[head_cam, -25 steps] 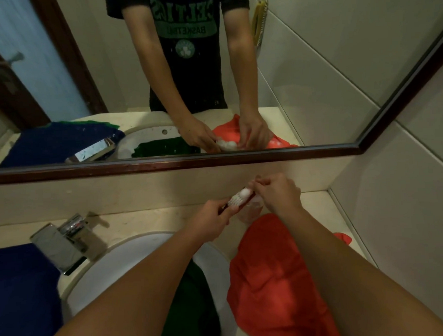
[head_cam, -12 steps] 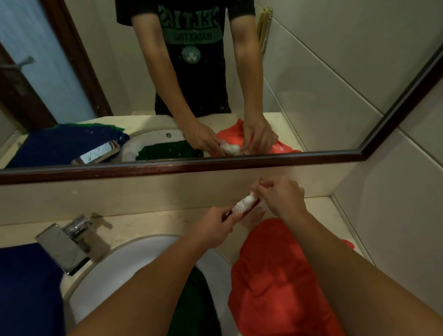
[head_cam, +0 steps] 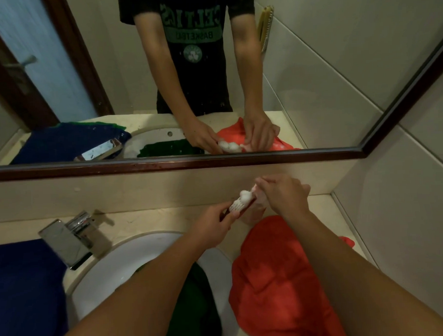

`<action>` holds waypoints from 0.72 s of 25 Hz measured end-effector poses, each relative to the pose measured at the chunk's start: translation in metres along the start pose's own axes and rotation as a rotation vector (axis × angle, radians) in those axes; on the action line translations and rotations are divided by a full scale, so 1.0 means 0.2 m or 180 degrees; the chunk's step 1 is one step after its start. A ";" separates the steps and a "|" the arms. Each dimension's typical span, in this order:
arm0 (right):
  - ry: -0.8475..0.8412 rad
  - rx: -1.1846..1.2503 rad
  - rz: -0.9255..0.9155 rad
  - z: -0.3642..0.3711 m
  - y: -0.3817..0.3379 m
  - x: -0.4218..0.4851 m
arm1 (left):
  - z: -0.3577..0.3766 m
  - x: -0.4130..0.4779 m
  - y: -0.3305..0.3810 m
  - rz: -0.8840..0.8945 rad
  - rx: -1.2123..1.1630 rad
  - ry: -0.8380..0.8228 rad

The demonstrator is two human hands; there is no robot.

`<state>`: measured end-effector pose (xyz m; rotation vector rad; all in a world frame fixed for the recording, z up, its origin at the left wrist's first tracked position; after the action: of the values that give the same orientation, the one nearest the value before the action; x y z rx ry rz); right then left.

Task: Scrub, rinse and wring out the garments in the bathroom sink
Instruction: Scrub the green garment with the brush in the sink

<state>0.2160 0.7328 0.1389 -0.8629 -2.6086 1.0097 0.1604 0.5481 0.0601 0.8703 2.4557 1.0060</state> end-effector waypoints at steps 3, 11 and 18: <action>0.0551 0.0011 -0.0300 0.03 0.01 -0.10 | 0.03 -0.07 -0.07 -0.0201 -0.0097 0.0278; -0.0739 0.1801 -0.0047 0.51 -0.06 -0.55 | -0.09 -0.51 -0.16 -0.0904 -0.1013 0.0326; -0.1527 0.3751 0.0938 0.85 -0.37 -0.90 | -0.29 -0.79 -0.41 -0.1011 -0.1245 0.0981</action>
<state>0.2621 0.4893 0.0637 -0.6878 -1.5681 2.6319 0.2151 0.3683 0.0543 0.2036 2.3987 1.5112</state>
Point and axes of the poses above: each hand's wrist, its own x-axis towards the middle knuckle, its own z-axis out of the palm, y = z × x, the point moved 1 cm from there along x, towards the middle knuckle, and after that the axes turned 14 degrees about x, right-handed, at the moved point
